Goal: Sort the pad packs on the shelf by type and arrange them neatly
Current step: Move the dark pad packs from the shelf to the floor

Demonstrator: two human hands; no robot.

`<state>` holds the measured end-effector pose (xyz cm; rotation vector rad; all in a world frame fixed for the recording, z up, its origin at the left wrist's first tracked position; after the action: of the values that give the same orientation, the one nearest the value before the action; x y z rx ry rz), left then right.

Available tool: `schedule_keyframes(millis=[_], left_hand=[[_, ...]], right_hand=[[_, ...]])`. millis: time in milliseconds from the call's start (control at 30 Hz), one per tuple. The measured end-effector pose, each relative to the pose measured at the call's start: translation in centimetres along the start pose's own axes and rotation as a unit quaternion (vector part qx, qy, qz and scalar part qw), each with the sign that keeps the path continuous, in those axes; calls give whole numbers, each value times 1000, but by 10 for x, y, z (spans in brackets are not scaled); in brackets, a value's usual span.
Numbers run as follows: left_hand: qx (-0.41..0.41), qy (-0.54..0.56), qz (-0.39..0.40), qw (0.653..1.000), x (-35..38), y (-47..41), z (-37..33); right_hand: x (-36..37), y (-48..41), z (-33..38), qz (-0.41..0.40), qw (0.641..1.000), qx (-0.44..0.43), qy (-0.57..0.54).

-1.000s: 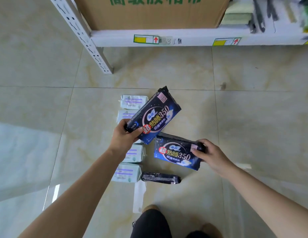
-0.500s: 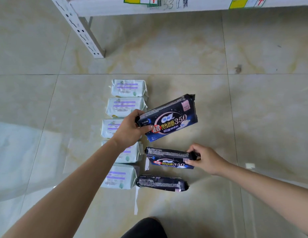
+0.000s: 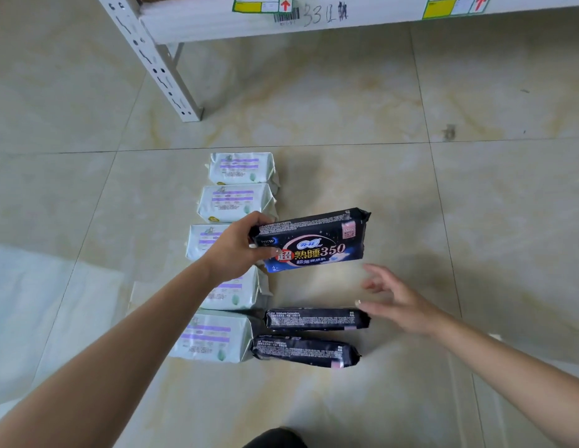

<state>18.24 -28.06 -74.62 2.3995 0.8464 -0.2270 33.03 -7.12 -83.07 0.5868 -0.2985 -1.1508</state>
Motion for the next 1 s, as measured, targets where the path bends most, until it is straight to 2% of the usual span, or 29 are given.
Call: schedule_keyframes(millis=[67, 167, 300, 400, 467, 533, 600, 667, 800, 900, 1000], left_hand=[[-4, -8, 10, 1000, 3, 0, 2], [-17, -30, 27, 999, 14, -2, 4], [-34, -136, 49, 989, 38, -9, 7], [-34, -229, 98, 968, 57, -9, 10], [-33, -288, 141, 946, 70, -6, 13], [-33, -378, 172, 909, 82, -4, 16], [-20, -476, 176, 861, 90, 0, 18], [20, -535, 148, 831, 95, 6, 20], [93, -606, 131, 779, 112, 21, 33], [126, -641, 140, 744, 125, 29, 46], [146, -664, 125, 723, 125, 31, 55]], right_hand=[[-16, 3, 14, -52, 997, -27, -59], [-21, -1, 45, -50, 980, -97, -165], [-16, -17, 47, -110, 979, -109, -134], [-11, -22, 18, -126, 982, -68, -126], [-5, -22, 3, -124, 982, -53, -129], [3, -21, -2, -116, 984, -46, -124], [7, -22, -9, -117, 985, -35, -123], [10, -23, -8, -115, 986, -30, -121], [22, -24, -2, -74, 994, -14, -75], [24, -23, -3, -80, 995, -4, 56], [29, -22, -5, -83, 995, -5, 54]])
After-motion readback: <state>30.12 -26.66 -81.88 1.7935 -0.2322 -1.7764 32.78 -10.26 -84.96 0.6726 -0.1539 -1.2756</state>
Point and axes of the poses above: each hand's wrist, its own y-axis away from the middle knuckle, its own x-axis out of the palm, z = x × y, the point moved 6 cm from there along -y, towards the middle knuckle, and after that the axes turned 14 degrees about z, right-handed, at the moved point
